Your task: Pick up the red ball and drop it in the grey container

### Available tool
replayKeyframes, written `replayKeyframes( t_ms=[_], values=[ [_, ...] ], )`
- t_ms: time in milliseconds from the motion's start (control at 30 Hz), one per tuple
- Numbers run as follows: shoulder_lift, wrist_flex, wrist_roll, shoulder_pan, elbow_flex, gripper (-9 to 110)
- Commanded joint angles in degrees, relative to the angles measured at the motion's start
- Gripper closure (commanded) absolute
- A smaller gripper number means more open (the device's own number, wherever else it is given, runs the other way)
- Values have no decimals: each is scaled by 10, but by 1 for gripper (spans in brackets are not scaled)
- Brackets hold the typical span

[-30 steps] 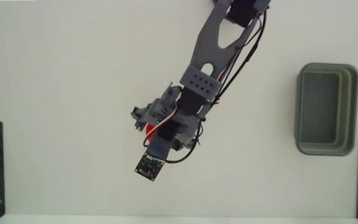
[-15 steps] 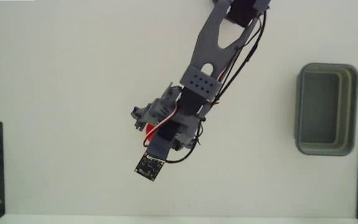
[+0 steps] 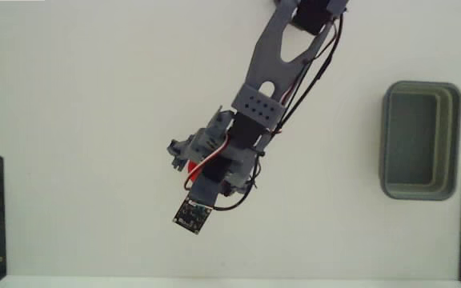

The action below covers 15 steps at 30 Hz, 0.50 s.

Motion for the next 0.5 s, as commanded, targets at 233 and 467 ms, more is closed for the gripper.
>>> replayKeyframes(
  t_ms=[233,467],
  values=[
    [18,-24,3,3,9,-9],
    [18,-33,3,3,19,-9]
  ],
)
